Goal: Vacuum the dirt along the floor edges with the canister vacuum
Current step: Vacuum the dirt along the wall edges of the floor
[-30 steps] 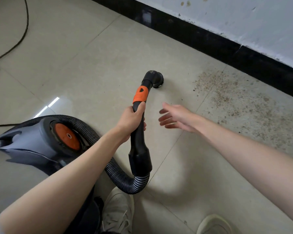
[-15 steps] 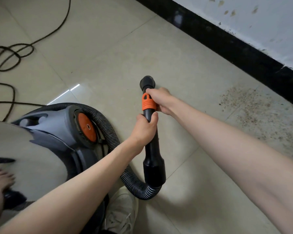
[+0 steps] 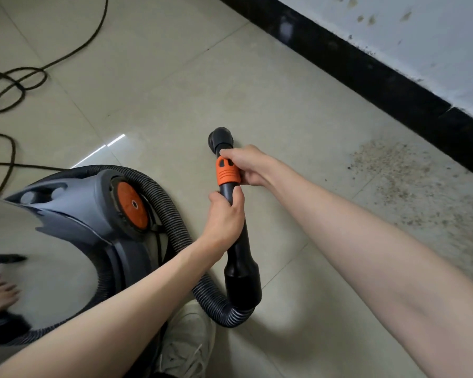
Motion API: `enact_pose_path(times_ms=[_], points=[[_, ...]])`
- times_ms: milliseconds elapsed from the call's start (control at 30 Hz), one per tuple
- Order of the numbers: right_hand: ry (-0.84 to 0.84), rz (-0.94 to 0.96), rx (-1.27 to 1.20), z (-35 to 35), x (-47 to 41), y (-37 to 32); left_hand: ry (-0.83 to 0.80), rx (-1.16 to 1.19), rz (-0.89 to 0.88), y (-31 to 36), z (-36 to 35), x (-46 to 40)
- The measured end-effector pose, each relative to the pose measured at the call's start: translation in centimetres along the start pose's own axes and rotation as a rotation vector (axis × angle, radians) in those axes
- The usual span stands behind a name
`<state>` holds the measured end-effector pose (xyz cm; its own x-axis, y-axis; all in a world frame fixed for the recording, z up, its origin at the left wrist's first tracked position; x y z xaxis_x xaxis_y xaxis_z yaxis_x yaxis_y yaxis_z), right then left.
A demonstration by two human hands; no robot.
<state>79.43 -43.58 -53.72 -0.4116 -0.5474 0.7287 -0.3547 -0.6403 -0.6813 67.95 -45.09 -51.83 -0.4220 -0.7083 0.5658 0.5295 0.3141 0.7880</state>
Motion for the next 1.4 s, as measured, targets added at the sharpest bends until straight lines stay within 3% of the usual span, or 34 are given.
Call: enact_pose_path(times_ms=[233, 467, 733, 967, 1100, 1200, 1333, 1400], points=[[0.213, -0.096, -0.156, 6.6, 2.4, 4.1, -0.216, -0.156, -0.035, 0.4, -4.2, 1.8], [0.285, -0.237, -0.401, 11.1, 6.1, 9.6, -0.438, -0.403, -0.148, 0.1, -8.3, 4.5], [0.342, -0.322, -0.493, 13.1, 8.8, 12.6, -0.577, -0.582, -0.217, -0.7, -10.4, 6.1], [0.318, -0.083, -0.564, 14.1, 8.6, 7.2, -0.496, -0.613, -0.284, 1.2, -9.7, 5.3], [0.324, 0.086, -0.567, 15.1, 8.8, 3.7, -0.427, -0.572, -0.402, 6.5, -8.8, 3.7], [0.227, 0.058, -0.377, 13.6, 9.3, 3.1, -0.342, -0.474, -0.455, 12.0, -7.1, 2.1], [-0.194, 0.08, -0.069, 8.3, 11.3, 1.5, -0.344, -0.203, -0.41, 18.3, -4.6, 1.2], [-0.237, 0.161, 0.077, 6.8, 12.1, -0.7, -0.35, -0.131, -0.391, 21.7, -3.5, 1.3]])
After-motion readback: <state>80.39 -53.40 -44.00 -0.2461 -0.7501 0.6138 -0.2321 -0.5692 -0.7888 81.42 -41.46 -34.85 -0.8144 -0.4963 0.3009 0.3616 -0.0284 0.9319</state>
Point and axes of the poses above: each hand's wrist, its own x-axis away from the middle knuckle, its own z-axis out of the back of the hand, y = z × x, the point moved 8 cm from there along -x, towards the middle knuckle, and after that the axes turned 9 degrees about x, right-handed, at the moved point
